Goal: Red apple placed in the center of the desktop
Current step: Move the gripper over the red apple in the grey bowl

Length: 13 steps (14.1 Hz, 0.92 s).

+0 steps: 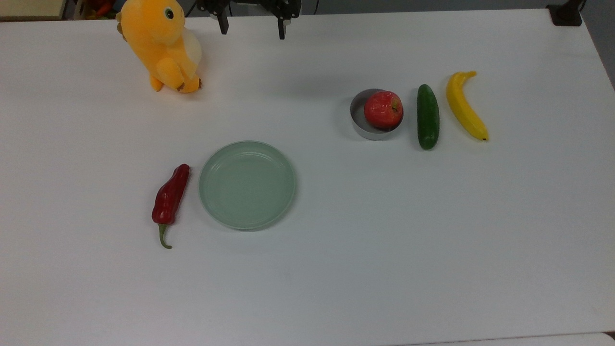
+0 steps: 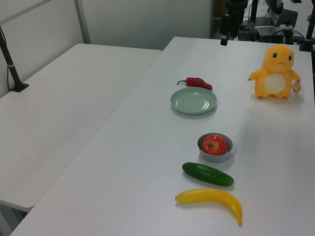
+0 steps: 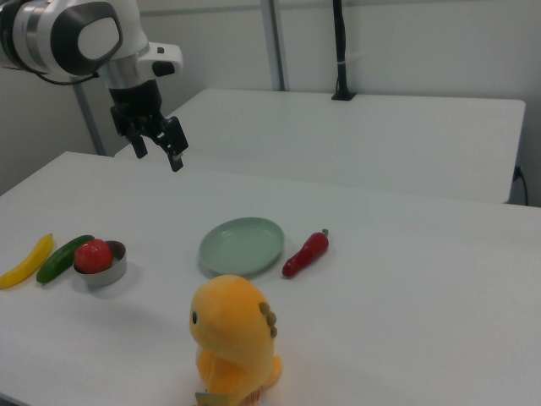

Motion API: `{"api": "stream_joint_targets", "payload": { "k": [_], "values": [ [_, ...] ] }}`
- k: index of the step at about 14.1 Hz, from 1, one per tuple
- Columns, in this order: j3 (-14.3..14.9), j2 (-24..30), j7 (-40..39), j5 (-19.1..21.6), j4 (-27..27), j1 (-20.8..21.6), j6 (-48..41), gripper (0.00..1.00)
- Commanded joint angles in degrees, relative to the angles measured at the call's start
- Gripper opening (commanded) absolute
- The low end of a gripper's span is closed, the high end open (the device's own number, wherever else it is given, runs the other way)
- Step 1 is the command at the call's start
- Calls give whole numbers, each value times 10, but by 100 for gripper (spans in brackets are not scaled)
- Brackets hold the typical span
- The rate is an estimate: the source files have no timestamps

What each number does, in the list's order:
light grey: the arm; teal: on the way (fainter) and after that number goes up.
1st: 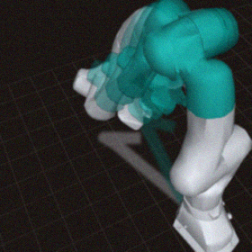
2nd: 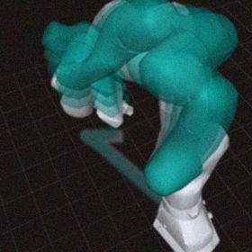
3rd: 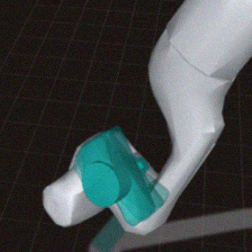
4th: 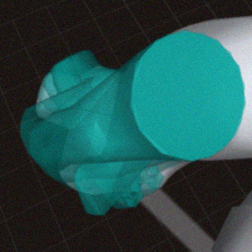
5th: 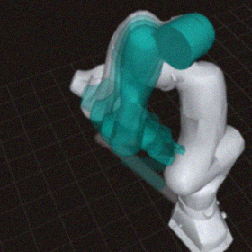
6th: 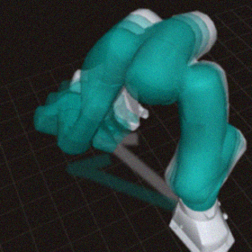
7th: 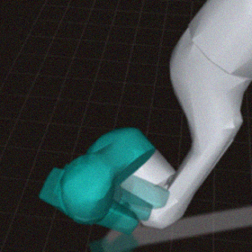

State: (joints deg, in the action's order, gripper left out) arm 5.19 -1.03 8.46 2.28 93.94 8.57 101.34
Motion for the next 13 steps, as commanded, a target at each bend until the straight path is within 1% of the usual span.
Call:
{"api": "stream_joint_targets", "payload": {
  "k": [1,11,12,13],
  "values": [
    [13,25,-29,14,14,1,-29,100],
    [12,23,-33,16,16,5,-25,100],
    [12,20,-29,25,19,9,0,100],
    [11,16,-29,48,40,11,57,100]
  ]
}}
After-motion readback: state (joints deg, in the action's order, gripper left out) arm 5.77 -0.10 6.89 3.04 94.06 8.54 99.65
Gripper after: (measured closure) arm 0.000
